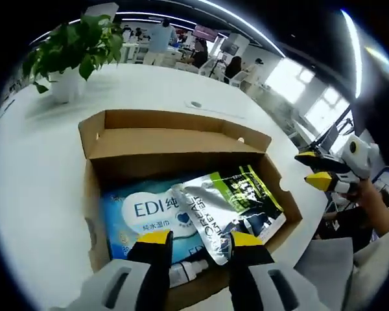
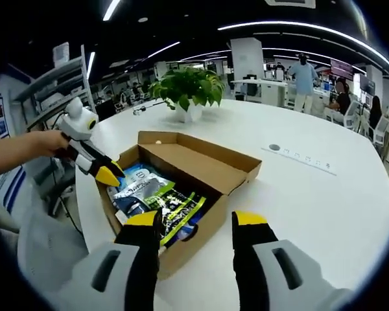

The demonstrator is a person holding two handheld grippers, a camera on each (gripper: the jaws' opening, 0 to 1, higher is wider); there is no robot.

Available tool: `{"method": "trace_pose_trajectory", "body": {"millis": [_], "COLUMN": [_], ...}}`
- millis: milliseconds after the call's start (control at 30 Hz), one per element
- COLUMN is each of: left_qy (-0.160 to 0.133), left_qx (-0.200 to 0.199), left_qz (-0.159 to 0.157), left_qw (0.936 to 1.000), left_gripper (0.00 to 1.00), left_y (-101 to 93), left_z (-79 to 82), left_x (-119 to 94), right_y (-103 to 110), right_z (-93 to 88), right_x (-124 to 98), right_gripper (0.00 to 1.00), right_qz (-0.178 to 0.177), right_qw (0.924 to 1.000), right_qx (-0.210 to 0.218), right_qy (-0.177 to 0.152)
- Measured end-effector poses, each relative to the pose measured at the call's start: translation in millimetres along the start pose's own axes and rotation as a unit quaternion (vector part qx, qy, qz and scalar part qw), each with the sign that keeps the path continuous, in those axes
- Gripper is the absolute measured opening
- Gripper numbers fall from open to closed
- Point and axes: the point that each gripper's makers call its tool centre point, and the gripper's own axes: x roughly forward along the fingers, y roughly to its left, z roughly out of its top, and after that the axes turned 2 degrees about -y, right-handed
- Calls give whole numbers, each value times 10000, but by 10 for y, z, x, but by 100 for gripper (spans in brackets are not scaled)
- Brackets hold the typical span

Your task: Operate the shoe box by opening the lid, removing the specified soft item, and placing it in the target area until the item is outside and the box remains undamaged.

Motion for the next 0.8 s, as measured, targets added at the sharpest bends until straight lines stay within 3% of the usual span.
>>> {"method": "trace_pose_trajectory", "body": {"millis": [433,800], "left_qy": [343,320], "left_qx": [-694,-1482], "left_qz": [-320,-684], "left_qw": [9965,9861], "left_gripper": [28,14], "left_y": [-86,-120], "left_z": [-199,-165], "left_x": [156,221], "right_y": [117,171], "right_z": [-60,-121], "right_x": [-49,-37], "right_gripper": [41,39], "right_qz": [152,211], "right_qw": [9999,9997], "right_qx": [34,79], "right_qy": [-53,1]}}
